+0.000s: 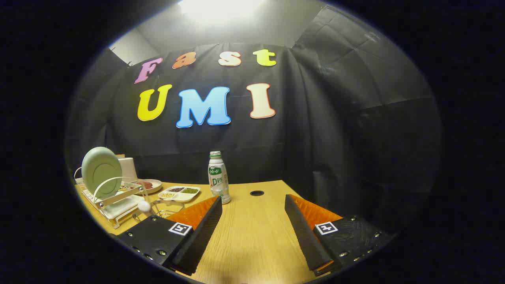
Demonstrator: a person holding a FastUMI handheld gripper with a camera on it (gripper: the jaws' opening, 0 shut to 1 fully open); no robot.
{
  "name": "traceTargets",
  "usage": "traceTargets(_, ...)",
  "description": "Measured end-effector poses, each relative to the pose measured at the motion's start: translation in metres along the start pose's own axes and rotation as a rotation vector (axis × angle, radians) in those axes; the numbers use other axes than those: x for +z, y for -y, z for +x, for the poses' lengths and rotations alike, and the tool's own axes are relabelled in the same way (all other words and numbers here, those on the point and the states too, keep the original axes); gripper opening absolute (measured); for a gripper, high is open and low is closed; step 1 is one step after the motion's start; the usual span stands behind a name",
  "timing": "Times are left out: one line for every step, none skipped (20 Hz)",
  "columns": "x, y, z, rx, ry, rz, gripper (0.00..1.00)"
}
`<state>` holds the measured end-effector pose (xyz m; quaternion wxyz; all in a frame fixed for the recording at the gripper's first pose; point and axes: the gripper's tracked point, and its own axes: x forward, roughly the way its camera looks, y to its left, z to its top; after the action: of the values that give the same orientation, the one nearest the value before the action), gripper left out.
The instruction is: Take the plate from the dish rack, then take the spoon from the basket and place it into the plate.
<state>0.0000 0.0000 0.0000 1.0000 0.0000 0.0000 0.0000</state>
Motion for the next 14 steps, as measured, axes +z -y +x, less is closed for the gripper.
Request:
traceTargets(0.017,0.007,-0.006,-0.031,0.011,-0.021,0.98)
traceTargets(0.031,0.013,-0.017,-0.058,0.015,-0.042,0.98)
traceTargets(0.044,0.018,-0.029,-0.087,0.006,-0.058,0.98)
traceTargets(0.055,0.021,-0.043,-0.113,-0.007,-0.074,0.98)
traceTargets(0.067,0.02,-0.06,-0.127,-0.016,-0.092,0.98)
traceTargets(0.079,0.017,-0.077,-0.134,-0.019,-0.111,0.98)
traceTargets(0.09,0.012,-0.093,-0.134,-0.024,-0.126,0.98)
traceTargets(0.1,0.004,-0.108,-0.129,-0.032,-0.134,0.98)
traceTargets(0.108,-0.006,-0.121,-0.118,-0.042,-0.134,0.98)
traceTargets(0.114,-0.018,-0.133,-0.105,-0.055,-0.131,0.98)
traceTargets(0.118,-0.032,-0.143,-0.091,-0.071,-0.125,0.98)
traceTargets(0.12,-0.049,-0.15,-0.073,-0.09,-0.115,0.98)
traceTargets(0.125,-0.071,-0.157,-0.045,-0.098,-0.104,0.98)
traceTargets(0.128,-0.095,-0.16,-0.016,-0.103,-0.093,0.98)
